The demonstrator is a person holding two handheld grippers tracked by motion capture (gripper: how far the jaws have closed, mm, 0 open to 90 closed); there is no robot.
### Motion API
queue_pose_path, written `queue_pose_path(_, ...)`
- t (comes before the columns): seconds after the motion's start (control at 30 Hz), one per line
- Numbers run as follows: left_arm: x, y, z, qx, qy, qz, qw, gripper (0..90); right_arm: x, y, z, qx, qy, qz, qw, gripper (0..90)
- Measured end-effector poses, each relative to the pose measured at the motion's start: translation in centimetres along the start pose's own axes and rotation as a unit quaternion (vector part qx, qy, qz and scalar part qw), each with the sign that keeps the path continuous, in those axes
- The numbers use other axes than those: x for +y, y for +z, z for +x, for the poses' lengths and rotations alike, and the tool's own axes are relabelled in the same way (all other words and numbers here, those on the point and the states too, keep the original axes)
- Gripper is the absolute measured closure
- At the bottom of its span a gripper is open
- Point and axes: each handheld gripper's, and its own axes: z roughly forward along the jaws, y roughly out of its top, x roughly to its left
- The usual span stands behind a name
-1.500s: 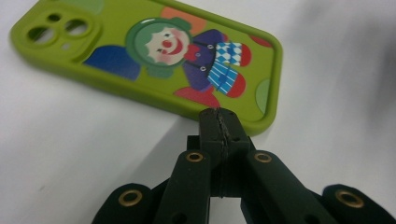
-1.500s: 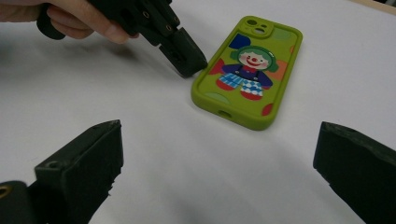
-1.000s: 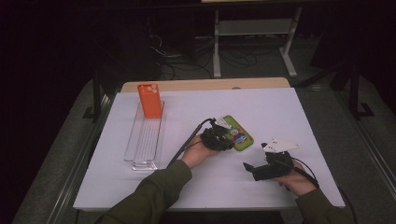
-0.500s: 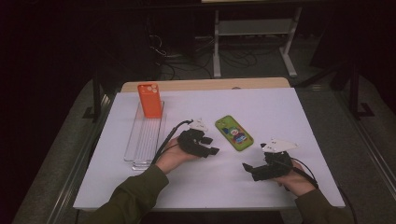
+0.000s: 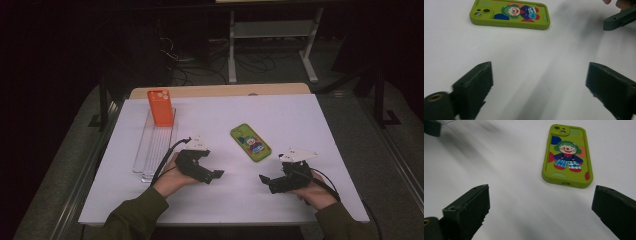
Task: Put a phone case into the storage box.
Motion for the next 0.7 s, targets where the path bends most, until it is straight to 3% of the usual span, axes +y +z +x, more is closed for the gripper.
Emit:
queue_pose_path(0.13, -0.4, 0.0, -0.2, -0.007, 0.006, 0.007, 0.9999, 1.1, 0.5, -0.2, -0.2, 0.004, 0.001, 0.006, 1.0, 1.0)
queue_pose_path(0.3, -0.6, 0.3, -0.2, -0.011, 0.018, 0.019, 0.9996, 0.0, 1.3, 0.3, -0.3, -0.001, 0.003, 0.033, 0.9994, 1.0)
queue_pose_path(0.7, -0.7, 0.4, -0.2, -0.016, 0.008, 0.013, 0.9998, 0.0, 3.8, 2.2, -1.7, 0.001, 0.024, 0.074, 0.997, 1.0)
